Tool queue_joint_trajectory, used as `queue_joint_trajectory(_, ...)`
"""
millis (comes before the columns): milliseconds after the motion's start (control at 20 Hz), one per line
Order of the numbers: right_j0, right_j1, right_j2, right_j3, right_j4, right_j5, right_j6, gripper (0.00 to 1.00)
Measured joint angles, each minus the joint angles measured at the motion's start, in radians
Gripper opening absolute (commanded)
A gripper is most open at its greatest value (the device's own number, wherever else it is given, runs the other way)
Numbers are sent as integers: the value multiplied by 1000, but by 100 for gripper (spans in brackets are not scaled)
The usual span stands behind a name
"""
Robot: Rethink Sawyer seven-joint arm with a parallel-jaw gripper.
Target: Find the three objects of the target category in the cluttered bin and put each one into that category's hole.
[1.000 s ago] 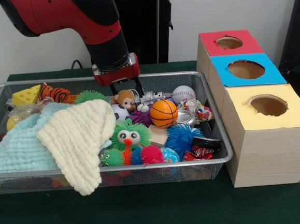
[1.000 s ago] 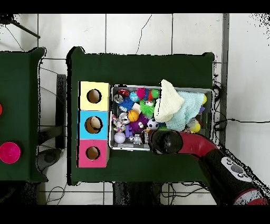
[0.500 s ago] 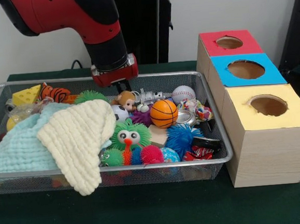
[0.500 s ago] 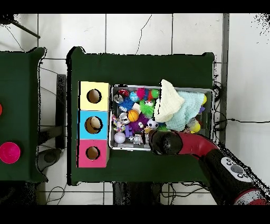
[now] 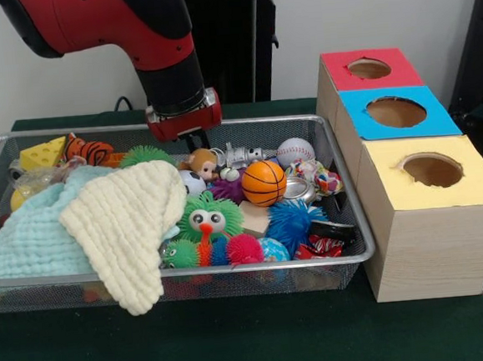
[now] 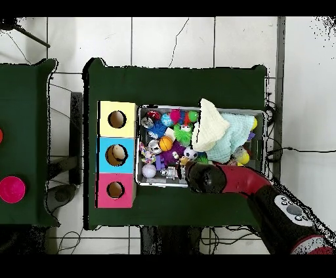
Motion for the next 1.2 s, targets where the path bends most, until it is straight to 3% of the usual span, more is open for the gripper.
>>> queue_joint_trajectory(350, 5, -69, 0, 56, 3, -2, 0, 0)
queue_joint_trajectory(400, 15, -126, -1, 93, 13, -2, 0, 0)
queue_joint_trajectory(650, 53, -269, -7, 163, 63, -2, 0, 0)
queue_joint_trajectory(700, 74, -332, -11, 183, 93, -2, 0, 0)
queue_joint_trajectory(1050, 128, -466, -18, 214, 161, -2, 0, 0)
queue_joint_trajectory(1200, 136, -483, -21, 214, 176, -2, 0, 0)
